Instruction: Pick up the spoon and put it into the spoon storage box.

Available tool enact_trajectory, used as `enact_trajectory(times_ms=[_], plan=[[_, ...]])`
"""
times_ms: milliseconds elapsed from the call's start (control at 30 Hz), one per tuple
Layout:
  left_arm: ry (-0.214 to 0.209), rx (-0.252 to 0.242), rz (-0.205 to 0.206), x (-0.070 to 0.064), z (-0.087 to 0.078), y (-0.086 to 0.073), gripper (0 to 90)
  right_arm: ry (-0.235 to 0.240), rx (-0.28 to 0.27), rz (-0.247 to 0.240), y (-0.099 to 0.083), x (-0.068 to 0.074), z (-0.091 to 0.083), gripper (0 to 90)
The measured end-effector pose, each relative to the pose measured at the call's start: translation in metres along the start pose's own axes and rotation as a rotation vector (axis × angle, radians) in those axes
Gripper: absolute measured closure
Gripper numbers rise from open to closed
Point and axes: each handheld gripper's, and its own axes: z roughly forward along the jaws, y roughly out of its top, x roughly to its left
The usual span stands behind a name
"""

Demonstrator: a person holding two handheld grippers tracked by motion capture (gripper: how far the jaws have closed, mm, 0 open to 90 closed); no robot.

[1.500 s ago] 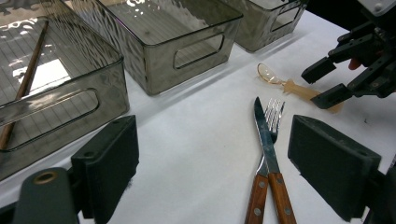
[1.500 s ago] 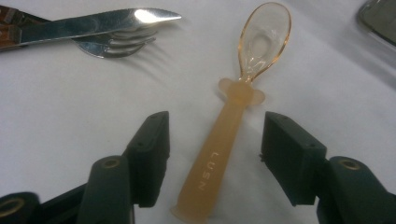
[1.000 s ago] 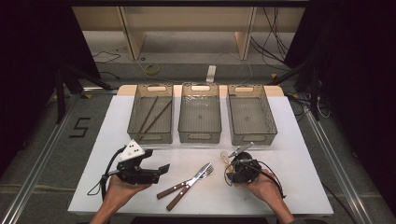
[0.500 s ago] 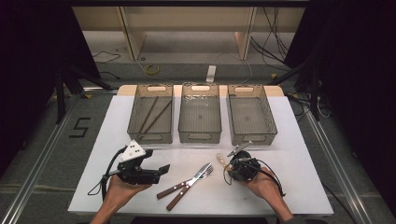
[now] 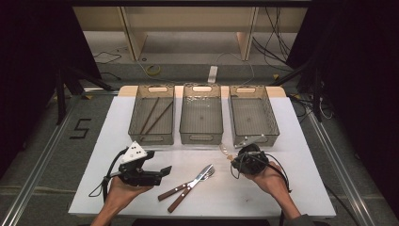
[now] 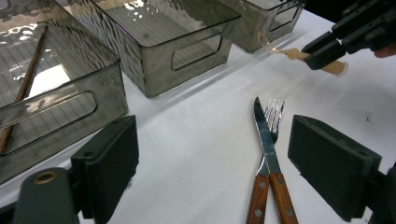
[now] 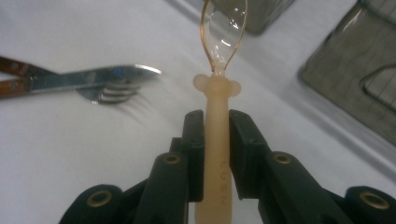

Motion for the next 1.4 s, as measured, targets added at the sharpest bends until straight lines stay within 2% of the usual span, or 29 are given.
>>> enact_trajectory(times_ms=[533,900,1100,1400], plan=[[0.001,-0.001,-0.003,0.000,-0.001,0.000,15.6,0.003,-0.112,-0.020,0.068,-0.008,-0.006,77.8],[-0.002,-0.008,-0.001,0.000,-0.001,0.001,15.6,-0.004,-0.135,-0.014,0.112,-0.011,0.005,77.8],[-0.003,-0.007,0.000,0.000,-0.001,0.001,15.6,0.009,-0.155,0.020,0.128,-0.017,0.012,77.8],[0.003,-0.015,0.008,0.000,-0.002,0.001,15.6,-0.012,-0.157,0.055,0.149,-0.025,0.022,77.7]])
